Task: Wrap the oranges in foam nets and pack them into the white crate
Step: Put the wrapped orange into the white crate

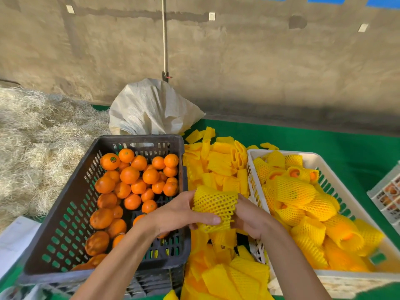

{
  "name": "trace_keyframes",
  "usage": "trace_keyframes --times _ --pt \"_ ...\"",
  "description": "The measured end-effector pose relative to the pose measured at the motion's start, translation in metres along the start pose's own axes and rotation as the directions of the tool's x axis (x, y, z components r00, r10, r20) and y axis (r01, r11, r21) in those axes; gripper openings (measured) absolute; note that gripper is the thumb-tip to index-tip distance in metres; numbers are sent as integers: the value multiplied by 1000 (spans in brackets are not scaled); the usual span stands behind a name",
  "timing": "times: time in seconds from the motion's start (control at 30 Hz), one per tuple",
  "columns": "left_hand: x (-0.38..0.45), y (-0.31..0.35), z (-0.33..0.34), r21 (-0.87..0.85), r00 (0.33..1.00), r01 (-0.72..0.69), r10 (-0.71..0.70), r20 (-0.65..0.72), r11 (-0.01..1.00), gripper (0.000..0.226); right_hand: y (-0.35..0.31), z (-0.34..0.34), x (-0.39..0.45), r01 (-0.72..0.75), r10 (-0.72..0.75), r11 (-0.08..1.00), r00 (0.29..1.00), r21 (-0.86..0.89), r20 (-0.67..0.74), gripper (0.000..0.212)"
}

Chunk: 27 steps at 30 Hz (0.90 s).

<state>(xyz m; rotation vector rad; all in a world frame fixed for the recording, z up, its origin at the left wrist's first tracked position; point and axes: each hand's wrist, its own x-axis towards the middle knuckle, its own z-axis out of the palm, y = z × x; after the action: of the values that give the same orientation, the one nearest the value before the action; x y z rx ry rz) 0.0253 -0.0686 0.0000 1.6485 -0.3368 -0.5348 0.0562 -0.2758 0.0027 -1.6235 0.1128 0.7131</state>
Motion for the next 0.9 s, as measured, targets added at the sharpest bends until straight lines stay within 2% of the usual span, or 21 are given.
trace_keyframes --times 0.07,0.13,0.23,0.27,0.33,0.4,0.43,0.5,0.57,0.63,0.7,0.8,0.9 --pt "5 2 3 -124 999 30 -32 -20 992 45 0 -2 -4 -13 7 994 998 105 56 41" --pt "10 1 6 -271 995 60 -80 -63 961 59 -2 -5 -10 13 -25 990 996 140 82 37" --pt "17 -1 5 -448 988 26 -91 -125 893 62 -6 -19 -16 151 -154 972 988 182 2 33" --pt "19 0 3 -491 982 14 -105 -158 871 60 -7 -25 -19 243 -240 958 970 149 -42 31" --pt "21 9 1 -508 968 -1 -127 -217 861 52 -10 -34 -25 454 -454 890 877 -35 -156 31" --pt "28 16 5 -446 954 5 -137 -265 895 42 -12 -37 -28 567 -590 807 786 -167 -185 50" --pt "33 20 9 -398 943 17 -147 -297 917 49 -13 -35 -28 584 -616 785 773 -207 -152 68" --pt "43 30 20 -309 923 61 -171 -344 949 77 -13 -29 -23 570 -631 746 771 -345 -89 95" --pt "55 38 32 -244 909 108 -195 -368 964 100 -12 -31 -16 544 -651 699 752 -464 -98 90" --pt "68 47 42 -193 914 110 -176 -366 975 83 -13 -40 -12 502 -661 701 724 -507 -197 79" --pt "81 57 50 -236 926 53 -136 -351 970 64 -14 -56 -10 418 -677 693 657 -587 -332 78" --pt "101 63 61 -319 908 23 -154 -389 947 66 -15 -93 -4 183 -743 602 484 -777 -462 79" --pt "117 60 77 -295 921 33 -144 -362 955 52 -20 -133 -2 -27 -761 545 404 -838 -508 79"
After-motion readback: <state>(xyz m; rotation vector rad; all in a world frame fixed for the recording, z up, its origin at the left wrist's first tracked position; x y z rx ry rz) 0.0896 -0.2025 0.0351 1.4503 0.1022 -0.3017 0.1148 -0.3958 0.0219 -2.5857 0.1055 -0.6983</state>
